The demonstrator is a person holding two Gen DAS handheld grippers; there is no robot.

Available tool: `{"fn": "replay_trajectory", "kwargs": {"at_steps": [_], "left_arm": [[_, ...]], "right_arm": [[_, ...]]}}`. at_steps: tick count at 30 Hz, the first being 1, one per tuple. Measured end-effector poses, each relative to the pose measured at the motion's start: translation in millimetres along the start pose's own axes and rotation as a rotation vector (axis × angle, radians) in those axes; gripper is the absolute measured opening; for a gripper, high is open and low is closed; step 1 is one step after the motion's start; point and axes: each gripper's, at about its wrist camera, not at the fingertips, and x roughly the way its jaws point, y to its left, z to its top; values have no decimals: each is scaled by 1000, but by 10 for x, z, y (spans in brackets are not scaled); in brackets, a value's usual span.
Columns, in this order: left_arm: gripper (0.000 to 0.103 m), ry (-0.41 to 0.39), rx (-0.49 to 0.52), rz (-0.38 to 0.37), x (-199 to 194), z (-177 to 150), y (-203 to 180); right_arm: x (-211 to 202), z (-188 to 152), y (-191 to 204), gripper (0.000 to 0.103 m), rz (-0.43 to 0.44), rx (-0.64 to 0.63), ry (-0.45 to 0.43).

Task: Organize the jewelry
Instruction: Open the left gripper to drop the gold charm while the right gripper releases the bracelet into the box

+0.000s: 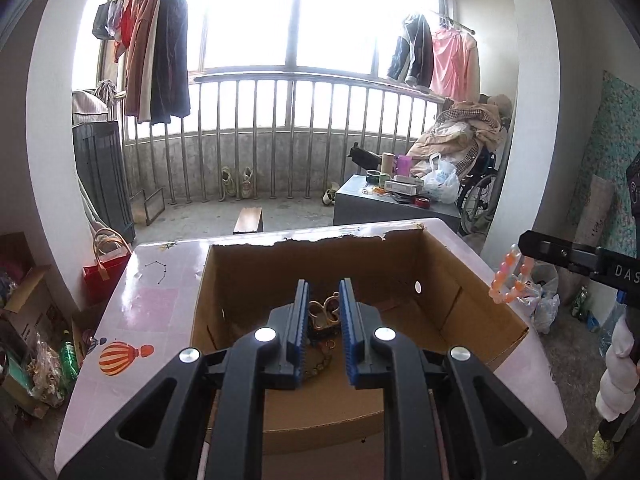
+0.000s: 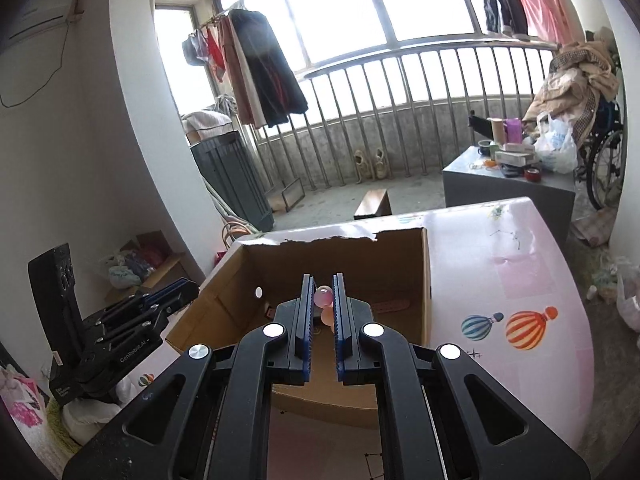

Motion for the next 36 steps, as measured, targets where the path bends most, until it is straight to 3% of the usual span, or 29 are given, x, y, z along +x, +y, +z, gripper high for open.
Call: {"fn": "replay_trajectory", "kwargs": {"at_steps": [7,13,22,27,33,36], "left_arm": [[15,86,-25,14,393,-99,-47],[15,137,-44,35,576,-169,-46],[16,181,-70,47,675,-223,-16],[26,179,-68,52,657,-225,-6],[44,166,-73,59,573,-184,-7],[53,155,-79,61,488,-163,-2]], "right_arm": [[440,-146,-21,7,-20,37,149],[582,-255,-12,8,-39,38,219],[528,-258,-41,16,-62,52,210],[500,-259,-44,22,-76,48,199],[388,-272,13,41,-115,32,167],[294,-279,47,57,-151,29,137]]}}
